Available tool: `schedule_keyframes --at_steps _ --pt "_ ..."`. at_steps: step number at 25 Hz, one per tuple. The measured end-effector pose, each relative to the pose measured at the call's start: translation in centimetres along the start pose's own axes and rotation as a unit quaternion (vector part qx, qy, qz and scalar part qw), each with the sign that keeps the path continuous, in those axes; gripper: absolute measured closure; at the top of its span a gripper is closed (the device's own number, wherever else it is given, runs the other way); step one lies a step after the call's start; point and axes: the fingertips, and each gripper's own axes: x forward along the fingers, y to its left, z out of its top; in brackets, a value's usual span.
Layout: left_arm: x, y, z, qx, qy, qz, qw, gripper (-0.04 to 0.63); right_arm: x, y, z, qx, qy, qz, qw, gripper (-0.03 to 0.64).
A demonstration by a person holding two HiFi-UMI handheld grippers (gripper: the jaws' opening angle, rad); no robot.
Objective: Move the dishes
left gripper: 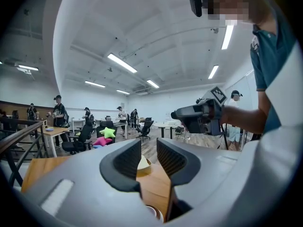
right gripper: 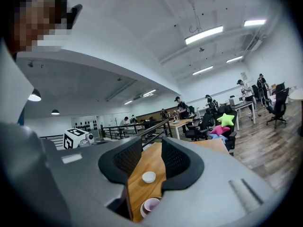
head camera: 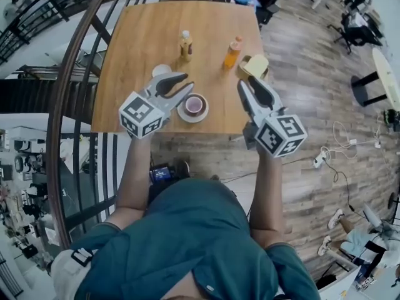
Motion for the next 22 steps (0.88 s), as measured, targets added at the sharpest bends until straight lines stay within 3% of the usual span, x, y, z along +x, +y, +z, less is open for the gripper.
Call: schedule_keyframes --at_steps 8,22 --pt "0.2 5.2 -1.7 -0.011 -0.005 -0.032 0.9994 0.492 4.9 0.1 -0.7 0.001 0.007 -0.034 0.999 0.503" --pt "-1.3 7.1 -3.2 -0.043 -0.016 -0.037 0.9983 0.492 7.3 1.5 -1.1 -0.009 0.034 -0.044 0.998 0.503"
